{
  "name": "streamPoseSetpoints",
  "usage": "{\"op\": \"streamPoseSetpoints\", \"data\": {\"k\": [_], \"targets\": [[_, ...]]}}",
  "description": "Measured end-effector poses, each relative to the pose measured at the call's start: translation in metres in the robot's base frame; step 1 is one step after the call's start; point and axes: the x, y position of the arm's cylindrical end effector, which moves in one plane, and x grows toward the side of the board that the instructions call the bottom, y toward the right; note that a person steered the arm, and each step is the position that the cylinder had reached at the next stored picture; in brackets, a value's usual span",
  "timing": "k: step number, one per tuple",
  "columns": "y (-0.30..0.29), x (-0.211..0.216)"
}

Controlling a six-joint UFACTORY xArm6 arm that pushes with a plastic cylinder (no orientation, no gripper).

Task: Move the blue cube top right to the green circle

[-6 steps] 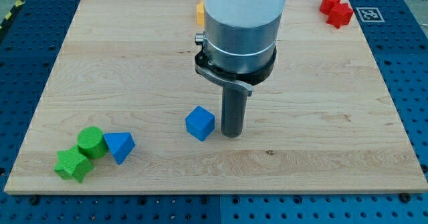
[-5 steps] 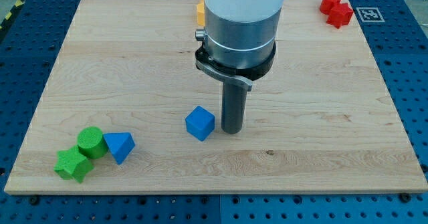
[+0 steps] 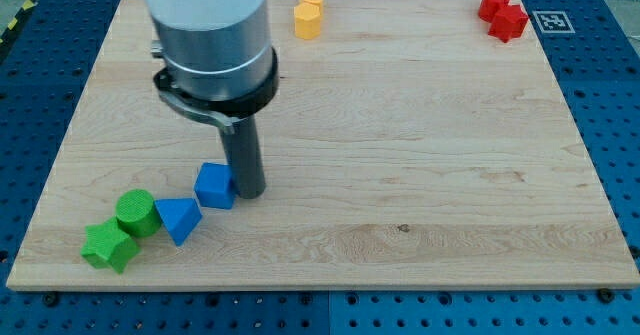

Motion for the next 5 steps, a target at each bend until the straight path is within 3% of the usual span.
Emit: {"op": "streamPoseSetpoints", "data": {"k": [5], "targets": [[-0.048, -0.002]]}}
